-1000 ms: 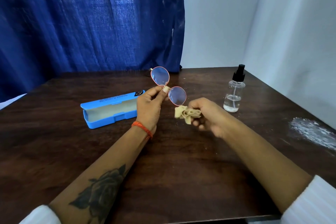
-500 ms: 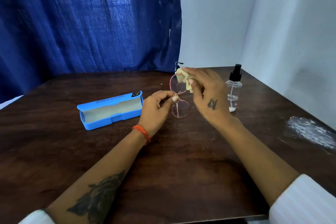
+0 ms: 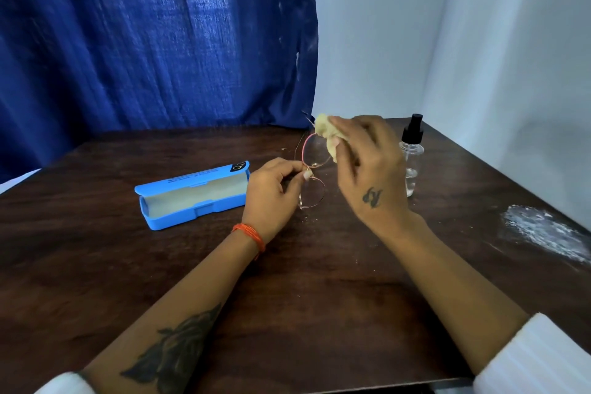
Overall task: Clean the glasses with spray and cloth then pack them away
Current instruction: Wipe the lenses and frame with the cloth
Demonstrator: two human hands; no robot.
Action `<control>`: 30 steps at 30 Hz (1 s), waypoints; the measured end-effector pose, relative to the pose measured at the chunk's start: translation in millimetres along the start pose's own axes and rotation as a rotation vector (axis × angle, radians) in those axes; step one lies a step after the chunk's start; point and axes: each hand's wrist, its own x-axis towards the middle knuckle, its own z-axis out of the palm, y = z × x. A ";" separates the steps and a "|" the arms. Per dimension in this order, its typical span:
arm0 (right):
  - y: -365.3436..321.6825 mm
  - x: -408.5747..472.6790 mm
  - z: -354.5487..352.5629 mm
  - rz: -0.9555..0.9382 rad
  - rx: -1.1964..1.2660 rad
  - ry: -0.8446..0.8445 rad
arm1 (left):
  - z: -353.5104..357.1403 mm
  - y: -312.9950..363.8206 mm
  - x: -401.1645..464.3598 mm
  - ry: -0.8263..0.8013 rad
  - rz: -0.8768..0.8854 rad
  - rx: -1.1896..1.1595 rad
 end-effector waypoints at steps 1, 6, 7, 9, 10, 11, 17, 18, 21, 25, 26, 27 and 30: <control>-2.7 -1.2 1.4 -0.081 -0.047 -0.030 | 0.1 0.9 -0.6 -0.008 0.024 0.017; -12.2 -8.7 9.9 -0.222 -0.116 -0.271 | 0.5 2.1 -1.2 -0.031 0.065 0.076; -13.2 -10.5 10.3 -0.247 -0.114 -0.312 | 0.3 2.1 -1.1 -0.021 0.059 0.071; -13.2 -13.1 10.4 -0.247 -0.093 -0.364 | -0.4 2.1 -0.9 -0.014 0.050 0.055; -12.0 -13.6 10.2 -0.220 -0.066 -0.376 | -0.6 1.9 -0.8 -0.023 0.048 0.051; -10.2 -13.5 9.9 -0.182 -0.021 -0.386 | -0.8 1.4 -0.8 -0.037 0.044 0.051; 5.5 5.1 0.9 0.372 0.546 -0.120 | -10.0 -5.3 6.6 -0.056 -0.043 -0.012; 10.6 8.8 -0.8 0.461 0.603 -0.026 | -13.0 -5.6 8.1 -0.082 -0.059 -0.034; 20.5 10.7 -2.1 0.459 0.543 0.040 | -19.9 -5.4 10.7 -0.152 -0.044 -0.059; 20.1 3.8 2.2 0.131 0.286 -0.116 | -24.2 -4.7 10.4 -0.206 -0.007 -0.066; 20.8 2.7 2.9 0.056 0.218 -0.141 | -25.2 -4.5 10.4 -0.218 -0.010 -0.079; 21.5 2.2 2.9 0.006 0.143 -0.164 | -26.1 -4.6 10.5 -0.222 -0.013 -0.086; 22.7 0.6 1.4 -0.035 -0.027 -0.228 | -29.2 -6.2 12.0 -0.179 0.004 -0.042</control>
